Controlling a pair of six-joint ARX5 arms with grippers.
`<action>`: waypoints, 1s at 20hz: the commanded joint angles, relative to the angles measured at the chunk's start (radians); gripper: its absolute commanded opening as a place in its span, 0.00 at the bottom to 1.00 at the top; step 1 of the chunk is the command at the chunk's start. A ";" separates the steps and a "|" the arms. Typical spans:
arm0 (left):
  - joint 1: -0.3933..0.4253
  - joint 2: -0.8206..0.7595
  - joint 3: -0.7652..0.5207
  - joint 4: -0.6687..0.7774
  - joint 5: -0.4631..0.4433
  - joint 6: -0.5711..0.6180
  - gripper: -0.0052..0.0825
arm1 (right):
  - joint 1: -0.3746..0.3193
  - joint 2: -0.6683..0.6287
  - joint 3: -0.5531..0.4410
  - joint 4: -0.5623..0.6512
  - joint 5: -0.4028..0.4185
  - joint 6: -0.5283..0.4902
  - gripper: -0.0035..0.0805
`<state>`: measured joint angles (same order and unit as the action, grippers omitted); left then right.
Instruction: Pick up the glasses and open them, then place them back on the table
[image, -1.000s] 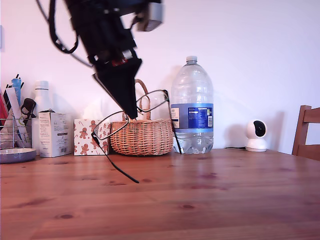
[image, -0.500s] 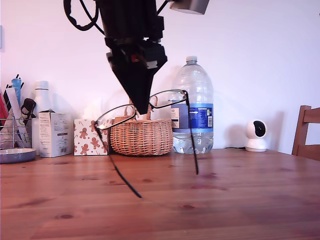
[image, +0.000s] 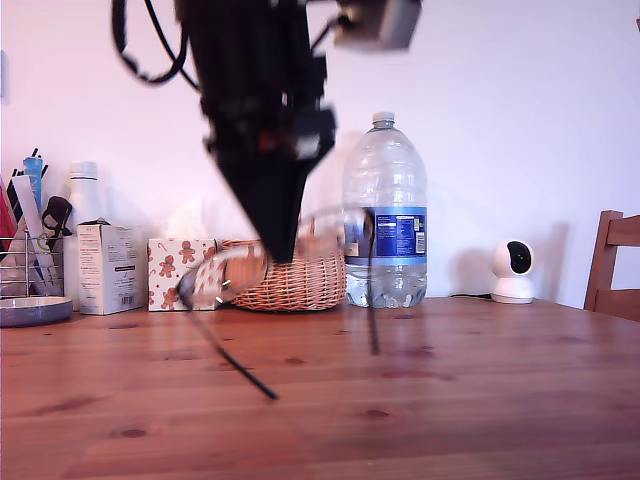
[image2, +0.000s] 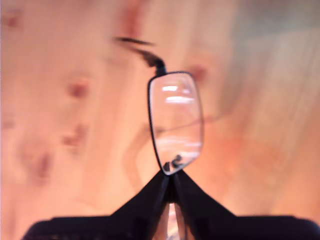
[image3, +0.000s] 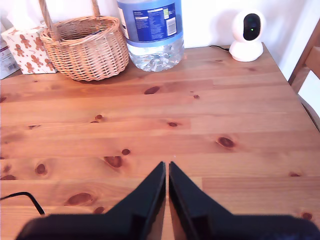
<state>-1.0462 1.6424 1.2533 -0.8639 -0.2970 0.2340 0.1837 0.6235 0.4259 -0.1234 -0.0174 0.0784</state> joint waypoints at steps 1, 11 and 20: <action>-0.024 0.016 -0.021 0.001 0.001 -0.007 0.03 | -0.001 -0.002 -0.004 0.012 -0.003 0.005 0.03; -0.040 0.137 -0.022 0.040 0.140 -0.017 0.03 | -0.001 -0.002 -0.004 0.011 -0.018 0.014 0.03; 0.006 0.171 -0.022 0.101 0.248 0.009 0.03 | -0.001 -0.002 -0.004 0.010 -0.027 0.020 0.03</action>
<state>-1.0504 1.8072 1.2446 -0.7666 -0.0593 0.2413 0.1837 0.6235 0.4259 -0.1215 -0.0422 0.0895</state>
